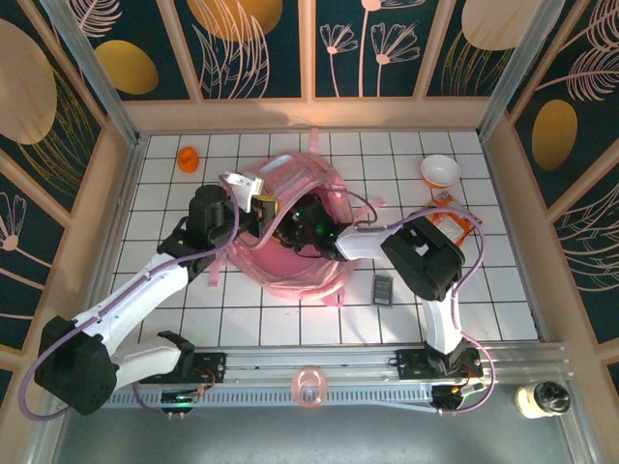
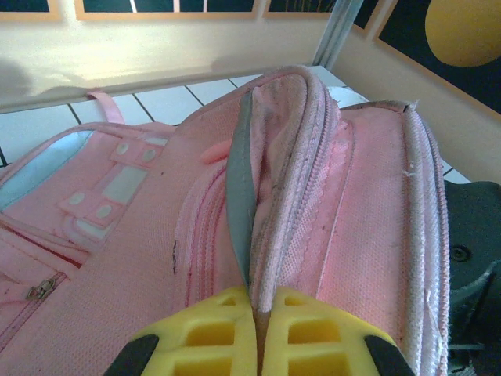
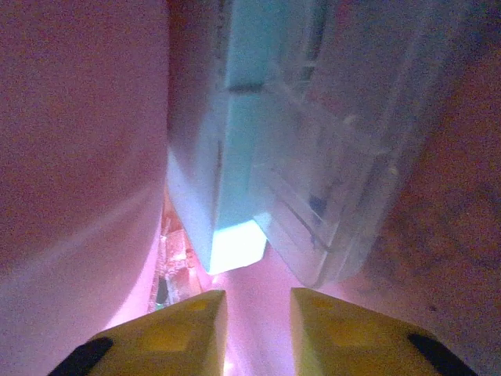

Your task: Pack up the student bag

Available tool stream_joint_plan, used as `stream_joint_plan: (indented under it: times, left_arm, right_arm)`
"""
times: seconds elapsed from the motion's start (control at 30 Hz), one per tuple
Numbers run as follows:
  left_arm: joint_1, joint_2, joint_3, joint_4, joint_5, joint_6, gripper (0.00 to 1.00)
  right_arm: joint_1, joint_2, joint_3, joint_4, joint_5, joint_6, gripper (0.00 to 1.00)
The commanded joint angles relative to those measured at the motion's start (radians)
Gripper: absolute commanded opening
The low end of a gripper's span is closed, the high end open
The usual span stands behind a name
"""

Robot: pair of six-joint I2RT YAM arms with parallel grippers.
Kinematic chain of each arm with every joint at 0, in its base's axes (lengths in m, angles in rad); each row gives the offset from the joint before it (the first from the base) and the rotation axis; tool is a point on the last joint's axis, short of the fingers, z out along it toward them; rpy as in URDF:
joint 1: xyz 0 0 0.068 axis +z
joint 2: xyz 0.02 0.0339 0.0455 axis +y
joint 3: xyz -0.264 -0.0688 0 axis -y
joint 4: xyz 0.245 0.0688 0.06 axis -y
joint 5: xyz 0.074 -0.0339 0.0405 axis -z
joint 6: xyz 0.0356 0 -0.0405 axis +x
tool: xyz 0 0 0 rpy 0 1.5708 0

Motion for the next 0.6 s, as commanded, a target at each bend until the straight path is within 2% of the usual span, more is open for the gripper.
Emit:
stream_joint_plan:
  times: [0.0, 0.17, 0.27, 0.43, 0.5, 0.57]
  left_arm:
    - [0.003, -0.034, 0.022, 0.1, 0.002, 0.011, 0.0]
    - [0.003, -0.028, 0.021, 0.097, -0.004, 0.021, 0.0]
    - [0.003, -0.019, 0.021, 0.077, -0.013, 0.047, 0.0]
    - [0.002, 0.029, 0.035, -0.034, -0.053, 0.186, 0.0]
    - [0.002, 0.049, 0.024, -0.051, -0.016, 0.232, 0.01]
    - [-0.001, 0.076, 0.007, -0.063, 0.073, 0.275, 0.02]
  right_arm:
    - [-0.002, -0.136, -0.116, 0.044, 0.042, -0.032, 0.31]
    - [0.004, -0.385, -0.3, -0.038, 0.152, -0.062, 0.34]
    - [0.003, -0.539, -0.343, -0.185, 0.261, -0.092, 0.34]
    - [-0.007, -0.763, -0.344, -0.427, 0.454, -0.151, 0.37]
    - [-0.011, -0.825, -0.338, -0.489, 0.518, -0.178, 0.4]
    - [-0.013, -0.881, -0.34, -0.527, 0.576, -0.209, 0.41]
